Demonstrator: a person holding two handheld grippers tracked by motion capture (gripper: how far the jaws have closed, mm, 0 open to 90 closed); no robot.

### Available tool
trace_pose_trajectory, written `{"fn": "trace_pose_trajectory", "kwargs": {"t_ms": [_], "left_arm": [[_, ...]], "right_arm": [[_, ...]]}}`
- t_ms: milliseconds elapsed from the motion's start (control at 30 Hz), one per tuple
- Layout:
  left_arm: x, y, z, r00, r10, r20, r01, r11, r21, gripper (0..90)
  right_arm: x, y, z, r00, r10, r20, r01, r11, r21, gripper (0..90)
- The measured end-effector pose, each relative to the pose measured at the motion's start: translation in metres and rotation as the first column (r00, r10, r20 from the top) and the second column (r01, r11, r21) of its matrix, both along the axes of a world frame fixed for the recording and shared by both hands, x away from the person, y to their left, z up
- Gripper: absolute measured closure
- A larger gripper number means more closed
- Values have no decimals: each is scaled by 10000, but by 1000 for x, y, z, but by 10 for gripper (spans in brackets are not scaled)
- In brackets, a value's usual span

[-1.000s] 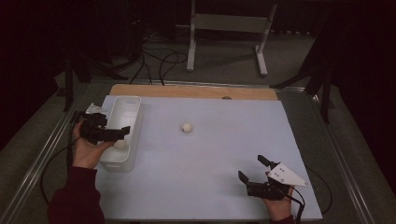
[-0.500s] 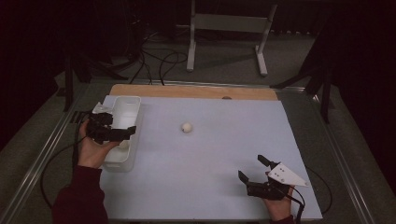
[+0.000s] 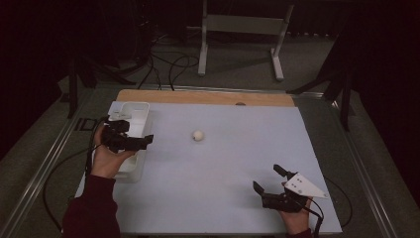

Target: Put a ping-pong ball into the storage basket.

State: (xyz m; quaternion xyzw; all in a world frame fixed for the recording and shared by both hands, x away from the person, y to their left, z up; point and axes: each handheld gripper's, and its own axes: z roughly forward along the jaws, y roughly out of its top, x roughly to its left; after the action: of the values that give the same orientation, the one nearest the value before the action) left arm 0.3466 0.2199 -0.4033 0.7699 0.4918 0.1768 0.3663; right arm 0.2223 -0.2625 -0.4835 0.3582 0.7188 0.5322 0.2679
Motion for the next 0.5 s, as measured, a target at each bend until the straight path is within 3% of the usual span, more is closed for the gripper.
{"fn": "trace_pose_trajectory", "kwargs": {"t_ms": [500], "left_arm": [[2,-17,0,9990,-437,91,438,9990,-50,51]], "right_arm": [[0,0,0,10000,-23,6,23,10000,2,81]]}}
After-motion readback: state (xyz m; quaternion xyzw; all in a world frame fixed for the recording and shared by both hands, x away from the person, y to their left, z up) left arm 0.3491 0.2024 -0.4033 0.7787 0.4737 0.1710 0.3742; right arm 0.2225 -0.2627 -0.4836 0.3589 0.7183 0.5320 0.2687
